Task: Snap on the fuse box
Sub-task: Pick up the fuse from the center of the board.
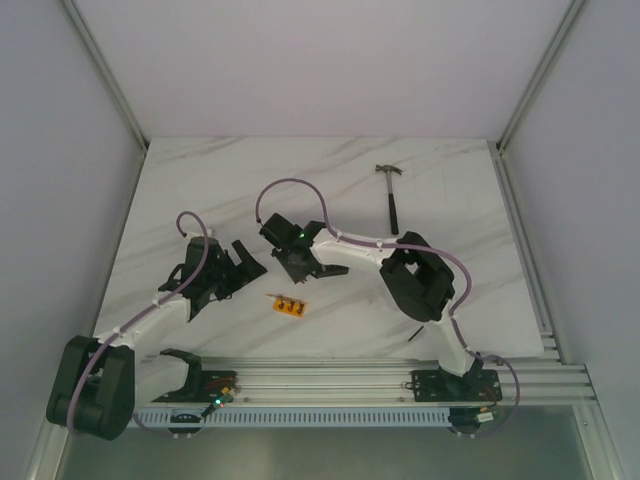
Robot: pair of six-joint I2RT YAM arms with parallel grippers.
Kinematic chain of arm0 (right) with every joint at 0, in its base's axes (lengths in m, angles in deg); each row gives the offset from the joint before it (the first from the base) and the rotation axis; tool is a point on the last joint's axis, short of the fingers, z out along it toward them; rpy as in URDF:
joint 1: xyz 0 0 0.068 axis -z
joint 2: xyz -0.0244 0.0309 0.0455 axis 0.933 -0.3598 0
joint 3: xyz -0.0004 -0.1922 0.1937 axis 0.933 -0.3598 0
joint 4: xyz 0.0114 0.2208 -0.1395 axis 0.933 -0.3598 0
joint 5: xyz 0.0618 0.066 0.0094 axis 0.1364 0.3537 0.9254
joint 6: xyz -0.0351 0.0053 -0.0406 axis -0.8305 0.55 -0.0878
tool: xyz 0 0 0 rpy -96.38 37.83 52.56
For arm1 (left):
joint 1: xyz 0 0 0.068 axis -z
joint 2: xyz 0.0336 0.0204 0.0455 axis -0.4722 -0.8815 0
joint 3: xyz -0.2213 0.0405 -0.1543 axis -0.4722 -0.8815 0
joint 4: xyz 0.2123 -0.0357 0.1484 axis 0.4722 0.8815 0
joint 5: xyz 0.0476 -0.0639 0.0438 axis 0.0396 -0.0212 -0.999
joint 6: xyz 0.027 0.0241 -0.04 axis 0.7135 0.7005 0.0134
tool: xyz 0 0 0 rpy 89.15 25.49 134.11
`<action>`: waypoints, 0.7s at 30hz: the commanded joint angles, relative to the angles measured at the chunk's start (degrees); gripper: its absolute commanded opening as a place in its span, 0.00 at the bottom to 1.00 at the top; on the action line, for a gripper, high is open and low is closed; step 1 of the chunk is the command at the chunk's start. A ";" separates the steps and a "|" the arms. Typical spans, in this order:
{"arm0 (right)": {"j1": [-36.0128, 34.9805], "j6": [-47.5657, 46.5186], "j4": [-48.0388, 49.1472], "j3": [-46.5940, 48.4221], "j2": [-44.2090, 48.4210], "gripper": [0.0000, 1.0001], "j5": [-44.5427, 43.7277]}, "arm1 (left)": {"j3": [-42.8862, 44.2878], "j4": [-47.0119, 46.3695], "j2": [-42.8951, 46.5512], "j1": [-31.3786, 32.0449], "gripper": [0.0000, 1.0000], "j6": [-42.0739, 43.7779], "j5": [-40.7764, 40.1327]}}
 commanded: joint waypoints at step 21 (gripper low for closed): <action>1.82 14.53 14.39 -18.24 22.97 0.26 -11.21 | -7.90 -27.06 5.19 15.33 0.84 -3.70 -3.70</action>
